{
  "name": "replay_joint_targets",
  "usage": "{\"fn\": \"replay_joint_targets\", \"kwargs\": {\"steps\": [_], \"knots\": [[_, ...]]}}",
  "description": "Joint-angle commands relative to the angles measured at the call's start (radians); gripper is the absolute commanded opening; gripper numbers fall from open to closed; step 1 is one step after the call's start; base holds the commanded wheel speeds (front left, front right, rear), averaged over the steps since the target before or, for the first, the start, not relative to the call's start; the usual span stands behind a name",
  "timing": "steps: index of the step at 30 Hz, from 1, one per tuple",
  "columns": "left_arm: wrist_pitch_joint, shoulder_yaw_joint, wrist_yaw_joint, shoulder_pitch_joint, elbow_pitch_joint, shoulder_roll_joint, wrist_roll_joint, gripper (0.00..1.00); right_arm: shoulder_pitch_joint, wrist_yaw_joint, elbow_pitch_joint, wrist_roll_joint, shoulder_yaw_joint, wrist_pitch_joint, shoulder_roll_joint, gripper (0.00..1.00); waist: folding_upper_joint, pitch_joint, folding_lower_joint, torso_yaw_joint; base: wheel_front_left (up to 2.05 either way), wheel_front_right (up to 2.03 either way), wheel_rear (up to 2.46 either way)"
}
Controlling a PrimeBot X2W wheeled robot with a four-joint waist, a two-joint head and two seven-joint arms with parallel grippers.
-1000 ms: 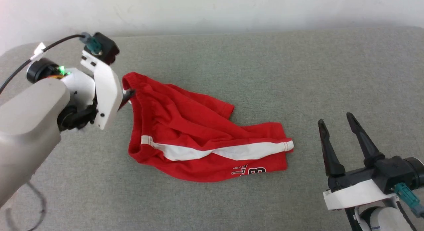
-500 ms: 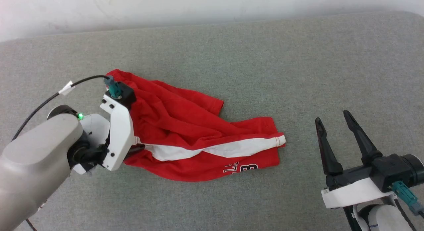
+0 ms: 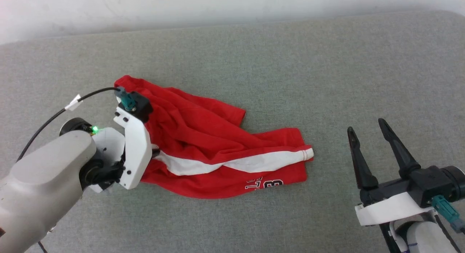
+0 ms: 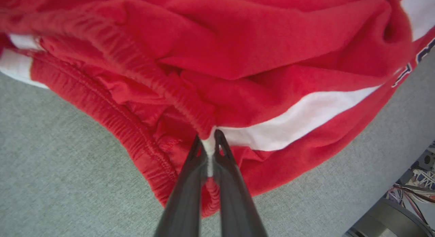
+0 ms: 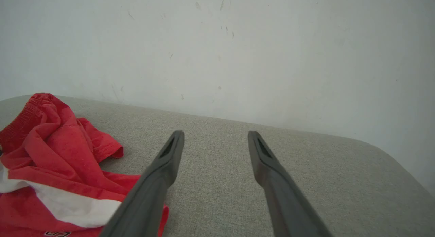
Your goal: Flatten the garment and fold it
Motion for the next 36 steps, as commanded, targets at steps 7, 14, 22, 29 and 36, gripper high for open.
{"fn": "replay_joint_targets", "kwargs": {"steps": [7,14,22,29,36], "knots": [[-0.118,-0.001,-0.007,0.047,-0.046,0.034,-0.029,0.00,-0.073,-0.001,0.021,-0.020,0.090,-0.005,-0.151,1.00,0.0000,-0.063,0.0000,0.032,0.00,0.00,0.00],[-0.202,-0.001,-0.007,0.104,-0.077,0.049,-0.001,0.00,-0.311,-0.001,0.067,0.109,0.463,0.211,-0.441,1.00,0.0000,-0.087,0.0000,0.051,0.00,0.00,0.00],[-0.250,-0.001,-0.007,0.109,-0.082,0.033,0.018,0.00,-0.596,-0.001,0.110,0.500,0.871,0.620,-0.591,1.00,0.0000,-0.072,0.0000,0.075,0.00,0.00,0.00],[-0.275,-0.001,-0.007,0.087,-0.069,0.005,0.036,0.00,-0.722,-0.001,0.246,0.702,1.039,0.759,-0.559,1.00,0.0000,-0.035,0.0000,0.102,0.00,0.00,0.00],[-0.304,-0.001,-0.007,0.076,-0.048,-0.005,0.039,0.00,-0.752,-0.001,0.333,0.729,1.145,0.620,-0.546,0.00,0.0000,-0.014,0.0000,0.115,0.00,0.00,0.00]]}}
